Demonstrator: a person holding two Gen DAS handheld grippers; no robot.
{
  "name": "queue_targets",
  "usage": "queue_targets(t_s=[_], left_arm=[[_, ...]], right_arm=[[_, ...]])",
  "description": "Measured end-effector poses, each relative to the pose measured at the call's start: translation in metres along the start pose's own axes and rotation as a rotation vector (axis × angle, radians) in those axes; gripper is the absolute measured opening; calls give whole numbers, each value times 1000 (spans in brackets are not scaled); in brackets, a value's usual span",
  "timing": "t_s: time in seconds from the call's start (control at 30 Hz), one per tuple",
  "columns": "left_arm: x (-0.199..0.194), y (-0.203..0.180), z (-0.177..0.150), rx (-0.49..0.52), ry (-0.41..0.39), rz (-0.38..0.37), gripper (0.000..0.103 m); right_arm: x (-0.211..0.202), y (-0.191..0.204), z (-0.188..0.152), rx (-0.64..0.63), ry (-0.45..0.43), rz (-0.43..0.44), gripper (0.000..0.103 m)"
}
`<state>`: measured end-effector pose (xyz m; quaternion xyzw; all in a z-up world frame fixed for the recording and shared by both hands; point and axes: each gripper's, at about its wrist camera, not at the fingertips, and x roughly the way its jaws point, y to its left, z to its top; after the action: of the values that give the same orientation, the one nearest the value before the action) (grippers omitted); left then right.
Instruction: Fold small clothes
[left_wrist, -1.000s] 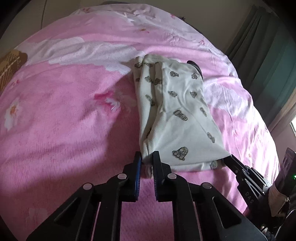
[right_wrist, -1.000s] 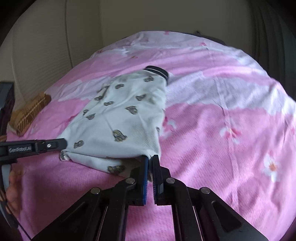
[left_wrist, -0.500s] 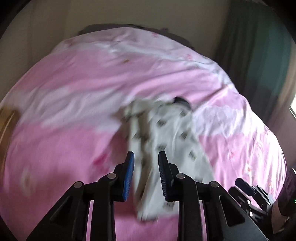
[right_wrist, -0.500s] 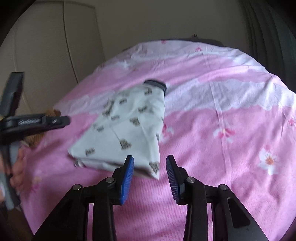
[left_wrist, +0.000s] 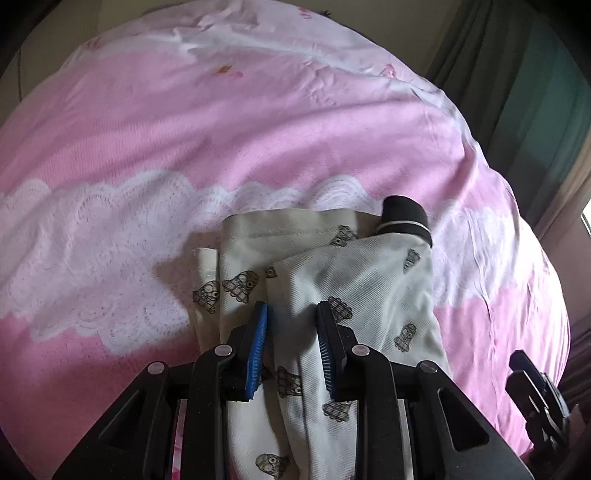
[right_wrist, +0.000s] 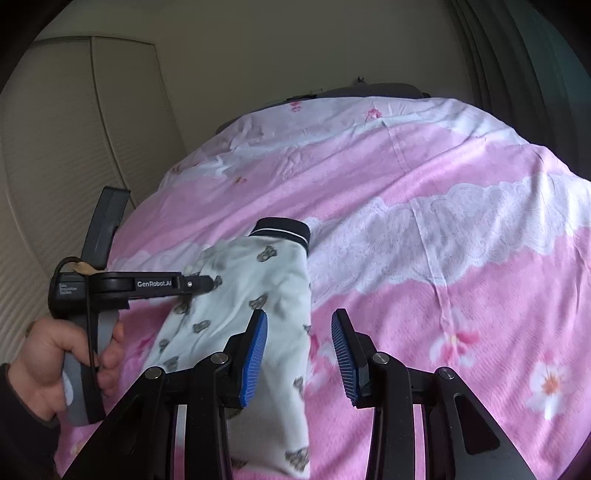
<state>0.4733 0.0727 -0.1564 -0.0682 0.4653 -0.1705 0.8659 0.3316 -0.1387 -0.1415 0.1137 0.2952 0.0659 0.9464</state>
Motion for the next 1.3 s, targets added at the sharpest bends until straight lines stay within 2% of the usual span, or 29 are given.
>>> queue_targets(t_s=[0.2,0.23,0.27,0.3,0.5,0.6,0.73,0.8,0.9,0.97,1.0,1.07,1.17,1.3], left_arm=[[9,5,-2,-1,21,-18,27],[10,4,-1,2,20,-23,13],[10,4,-1,3,22,-34,8],[7,2,0,6,16,-30,8],[-40,-12,6,70,-102,50,8],[-38,-13,11,129,-105,116,13],[-7,13,7,47,-16,139,15],[-3,21,-2,23,-10,128,16],[-19,21,-20,21,-37,118,25],[-38,19,-37,14,-61,110,39],[-46,17,-47,8,-68,100,41],[-61,13,-68,10,-69,83,42],[-74,5,-97,21,-54,108,42],[-75,7,-121,-18,-30,114,42]], right_arm=[[14,-10,-1,30,23,1,38],[17,-11,-2,35,30,1,38],[18,-12,-2,40,35,0,38],[19,-12,-1,43,38,-2,38],[14,-9,6,29,18,8,38],[13,-5,9,18,10,15,38],[16,3,8,4,25,20,38],[19,5,6,-15,41,17,38],[18,7,0,-46,59,17,38],[16,6,-4,-54,71,23,38],[15,5,-6,-57,78,27,38],[11,4,-11,-70,95,30,38],[0,3,-20,-87,117,44,38],[-11,5,-33,-130,136,44,38]])
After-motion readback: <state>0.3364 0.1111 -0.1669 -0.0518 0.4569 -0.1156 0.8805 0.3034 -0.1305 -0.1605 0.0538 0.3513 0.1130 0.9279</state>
